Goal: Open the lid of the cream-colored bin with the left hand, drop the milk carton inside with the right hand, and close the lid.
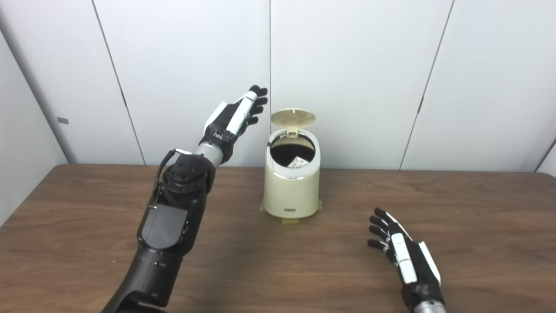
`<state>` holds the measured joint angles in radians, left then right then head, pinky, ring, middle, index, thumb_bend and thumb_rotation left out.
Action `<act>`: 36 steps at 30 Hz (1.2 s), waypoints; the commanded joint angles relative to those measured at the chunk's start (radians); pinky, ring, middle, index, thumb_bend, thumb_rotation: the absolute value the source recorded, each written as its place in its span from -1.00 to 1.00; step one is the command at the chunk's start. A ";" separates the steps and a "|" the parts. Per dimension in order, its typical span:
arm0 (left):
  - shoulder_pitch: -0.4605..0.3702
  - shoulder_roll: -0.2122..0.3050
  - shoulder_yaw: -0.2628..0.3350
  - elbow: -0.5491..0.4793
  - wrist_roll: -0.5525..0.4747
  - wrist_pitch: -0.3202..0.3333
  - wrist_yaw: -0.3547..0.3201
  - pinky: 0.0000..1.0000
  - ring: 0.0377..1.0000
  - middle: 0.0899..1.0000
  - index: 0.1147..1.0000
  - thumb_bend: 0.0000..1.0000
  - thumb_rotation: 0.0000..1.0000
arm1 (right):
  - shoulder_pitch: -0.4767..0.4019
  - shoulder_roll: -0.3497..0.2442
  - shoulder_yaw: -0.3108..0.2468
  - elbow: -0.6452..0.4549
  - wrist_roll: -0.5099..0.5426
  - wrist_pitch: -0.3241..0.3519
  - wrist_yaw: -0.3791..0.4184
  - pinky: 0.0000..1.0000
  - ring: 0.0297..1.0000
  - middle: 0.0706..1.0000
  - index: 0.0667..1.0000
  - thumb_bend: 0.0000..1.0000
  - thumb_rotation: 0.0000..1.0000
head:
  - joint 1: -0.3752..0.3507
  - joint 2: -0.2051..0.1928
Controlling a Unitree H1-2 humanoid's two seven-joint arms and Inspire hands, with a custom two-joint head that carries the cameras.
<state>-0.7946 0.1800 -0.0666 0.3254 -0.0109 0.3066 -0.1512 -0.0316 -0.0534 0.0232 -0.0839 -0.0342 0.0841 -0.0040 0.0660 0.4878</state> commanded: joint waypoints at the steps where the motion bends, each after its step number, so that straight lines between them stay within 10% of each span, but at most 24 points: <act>1: -0.076 0.030 -0.019 0.010 0.029 -0.053 -0.025 0.90 0.89 0.81 0.87 0.01 1.00 | -0.011 0.006 0.007 -0.013 0.012 -0.021 0.019 0.50 0.69 0.72 0.77 -0.02 1.00 | 0.010 -0.005; 12: -0.128 0.070 -0.090 0.029 0.094 -0.060 -0.120 0.82 0.78 0.68 0.75 0.07 1.00 | -0.005 0.015 0.017 -0.010 0.019 -0.004 0.017 0.42 0.67 0.72 0.80 0.01 1.00 | 0.008 0.005; 30: -0.110 0.213 -0.321 -0.283 0.495 0.023 -0.258 0.84 0.87 0.78 0.65 0.09 1.00 | -0.019 0.010 0.039 0.016 -0.043 0.041 0.002 0.48 0.67 0.66 0.79 0.04 1.00 | 0.003 0.019; 36: -0.114 0.269 -0.395 -0.300 0.645 -0.102 -0.269 0.86 0.81 0.75 0.61 0.04 1.00 | -0.025 0.009 0.045 0.030 -0.069 0.031 -0.006 0.41 0.65 0.66 0.80 0.05 1.00 | 0.000 0.020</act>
<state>-0.8507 0.4218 -0.4662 0.0571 0.5877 0.2476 -0.4355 -0.0428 -0.0501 0.0553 -0.0624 -0.0868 0.0956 -0.0158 0.0644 0.5062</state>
